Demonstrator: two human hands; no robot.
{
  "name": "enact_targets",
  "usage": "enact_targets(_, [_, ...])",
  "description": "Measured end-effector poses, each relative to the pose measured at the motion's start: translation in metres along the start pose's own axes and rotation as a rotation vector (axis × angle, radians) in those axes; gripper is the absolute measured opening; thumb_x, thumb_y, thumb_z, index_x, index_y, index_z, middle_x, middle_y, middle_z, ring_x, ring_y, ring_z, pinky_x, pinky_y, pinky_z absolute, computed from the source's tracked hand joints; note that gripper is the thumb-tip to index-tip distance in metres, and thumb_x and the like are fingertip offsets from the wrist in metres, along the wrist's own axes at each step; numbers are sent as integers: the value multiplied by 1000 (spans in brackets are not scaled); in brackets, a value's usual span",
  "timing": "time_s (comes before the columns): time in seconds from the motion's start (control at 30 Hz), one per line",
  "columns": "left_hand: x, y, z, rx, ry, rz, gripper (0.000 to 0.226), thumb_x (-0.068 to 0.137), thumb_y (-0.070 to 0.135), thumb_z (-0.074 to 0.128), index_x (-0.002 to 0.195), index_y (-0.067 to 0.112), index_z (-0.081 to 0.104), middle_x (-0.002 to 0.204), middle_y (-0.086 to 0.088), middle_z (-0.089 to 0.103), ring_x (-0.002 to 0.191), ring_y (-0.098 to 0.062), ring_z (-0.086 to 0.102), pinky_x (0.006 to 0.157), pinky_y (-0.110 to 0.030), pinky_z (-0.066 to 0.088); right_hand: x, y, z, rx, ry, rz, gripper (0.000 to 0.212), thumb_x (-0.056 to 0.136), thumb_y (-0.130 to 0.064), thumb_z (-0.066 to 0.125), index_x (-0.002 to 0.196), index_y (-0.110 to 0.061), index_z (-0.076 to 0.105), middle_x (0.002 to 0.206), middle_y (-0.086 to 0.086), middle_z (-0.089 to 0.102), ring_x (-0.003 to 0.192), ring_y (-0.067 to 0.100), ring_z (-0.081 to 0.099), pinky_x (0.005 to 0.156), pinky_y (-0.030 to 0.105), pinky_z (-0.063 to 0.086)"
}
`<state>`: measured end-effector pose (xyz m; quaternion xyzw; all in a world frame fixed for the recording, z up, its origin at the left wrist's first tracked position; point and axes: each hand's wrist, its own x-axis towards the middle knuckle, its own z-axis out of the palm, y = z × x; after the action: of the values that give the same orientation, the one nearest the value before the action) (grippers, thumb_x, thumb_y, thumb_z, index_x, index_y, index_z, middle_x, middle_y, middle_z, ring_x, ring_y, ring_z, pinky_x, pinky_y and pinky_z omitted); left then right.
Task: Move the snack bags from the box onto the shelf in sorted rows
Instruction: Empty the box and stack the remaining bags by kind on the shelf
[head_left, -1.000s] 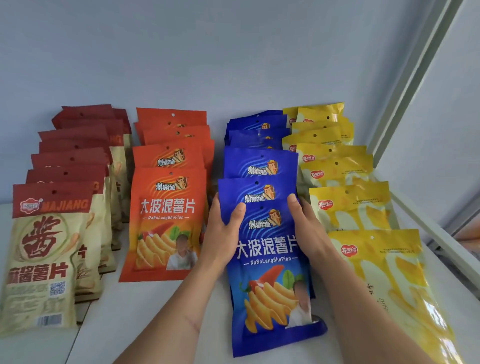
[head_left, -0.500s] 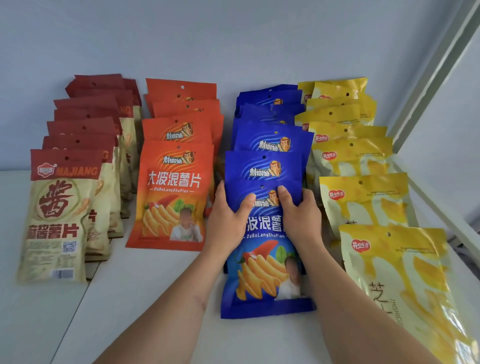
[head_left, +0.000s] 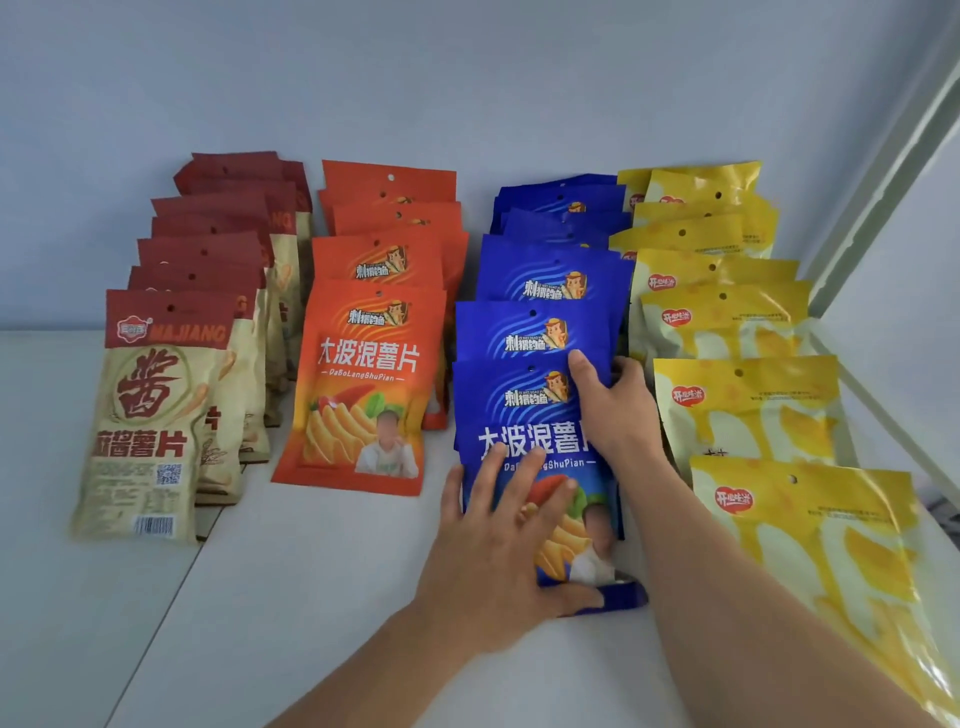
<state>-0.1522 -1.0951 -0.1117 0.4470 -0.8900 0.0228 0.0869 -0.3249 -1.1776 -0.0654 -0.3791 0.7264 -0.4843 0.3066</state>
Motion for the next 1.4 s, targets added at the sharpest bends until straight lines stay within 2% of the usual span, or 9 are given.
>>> enact_targets(0.13, [11,-18,2,88,-43,60,90,78,92,20,148,39,36,159,0,34,146,-36,33,104,-65,41,18,-23,-7,119,-73,66,76,85,-69,59,142,-23,39,116,-2,67,84,12,71,60,27,55])
enact_targets(0.33, [20,-32,-1,113,-12,98,90,78,91,19,150,39,31,158,-1,33,145,-34,29,102,-59,43,45,-44,-9,193,-229,215,75,78,-77,59,131,-25,47,104,0,74,82,19,77,81,44,62])
enact_targets(0.4, [26,-37,0,111,-15,106,88,79,90,18,150,38,30,158,-1,32,146,-33,27,102,-55,43,50,-45,-8,175,-214,213,78,77,-79,57,133,-26,46,106,0,74,82,18,77,79,42,62])
enact_targets(0.53, [36,-43,1,110,-10,133,86,81,88,19,151,39,29,161,-1,27,148,-34,23,104,-53,36,64,-69,-6,38,-86,-36,77,83,-76,55,142,-29,38,123,-2,67,90,15,73,63,31,60])
enact_targets(0.63, [41,-46,5,105,11,148,87,81,88,24,152,39,26,162,-1,21,149,-33,16,104,-54,30,84,-88,0,-298,41,-213,94,78,-83,50,149,-26,29,145,0,52,121,24,61,87,45,58])
enact_targets(0.73, [42,-47,7,113,20,147,89,80,89,32,154,40,25,163,-1,21,150,-33,14,104,-54,28,94,-107,5,-623,199,-431,96,86,-79,42,158,-22,16,164,6,23,149,29,26,115,50,35])
enact_targets(0.87, [46,-50,9,137,72,141,92,78,90,38,154,39,26,163,-2,22,150,-33,16,105,-55,27,106,-132,17,-881,96,-716,85,91,-79,28,159,-29,15,168,1,4,155,25,1,121,50,12])
enact_targets(1.13, [55,-57,6,78,239,131,90,81,84,45,153,33,29,163,-7,22,151,-35,18,115,-62,20,138,-121,30,-1014,15,-711,85,89,-82,23,156,-31,22,168,0,7,153,29,8,120,52,15])
enact_targets(1.4, [62,-57,12,46,131,83,86,82,84,39,153,37,26,163,-4,22,151,-33,15,107,-63,36,145,-121,21,-878,-153,-683,67,94,-75,26,151,-40,35,167,-7,2,151,28,9,120,53,14])
